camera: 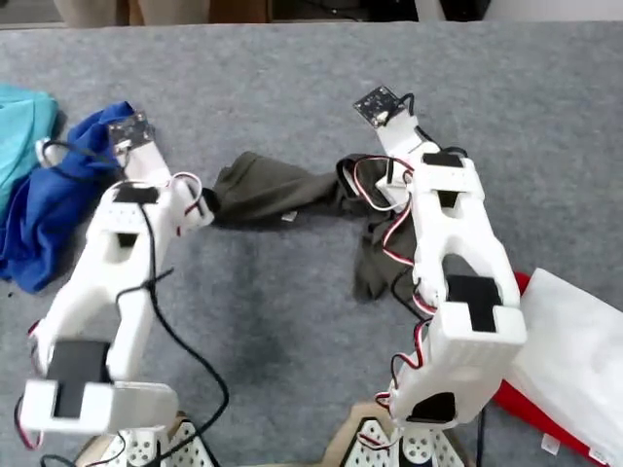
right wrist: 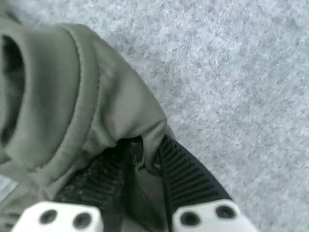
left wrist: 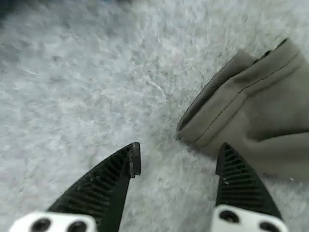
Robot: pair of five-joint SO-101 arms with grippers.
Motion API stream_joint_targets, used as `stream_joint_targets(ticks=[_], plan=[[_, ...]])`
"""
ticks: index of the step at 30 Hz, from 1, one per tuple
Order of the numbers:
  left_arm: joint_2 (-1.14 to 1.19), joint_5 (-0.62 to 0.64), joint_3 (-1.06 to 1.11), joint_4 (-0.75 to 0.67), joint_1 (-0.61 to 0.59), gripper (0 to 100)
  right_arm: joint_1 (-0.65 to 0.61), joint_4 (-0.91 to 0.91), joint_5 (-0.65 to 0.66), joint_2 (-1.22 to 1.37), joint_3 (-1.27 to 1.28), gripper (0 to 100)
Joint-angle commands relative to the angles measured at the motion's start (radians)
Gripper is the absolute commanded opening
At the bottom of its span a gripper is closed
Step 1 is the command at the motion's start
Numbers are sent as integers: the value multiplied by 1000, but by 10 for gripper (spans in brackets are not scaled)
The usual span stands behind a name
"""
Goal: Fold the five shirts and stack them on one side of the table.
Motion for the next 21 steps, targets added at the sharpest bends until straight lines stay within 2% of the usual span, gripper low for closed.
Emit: stream_joint_targets(ticks=[1, 5, 9, 12, 16, 21], plan=[[77, 72, -110, -15, 37, 256, -1, -20, -9, 2, -42, 5], [156, 133, -186, -18, 78, 198, -1, -20, -8, 2, -42, 5], [257, 130, -253, -64, 81, 96, -1, -20, -9, 1, -41, 5], [306, 130, -305, -43, 75, 12, -1, -20, -9, 1, -41, 5], [309, 130, -423, 83, 75, 19, -2, -6, -5, -2, -44, 5], [297, 127, -723, 391, 35, 19, -21, 160, 11, -128, -85, 5]])
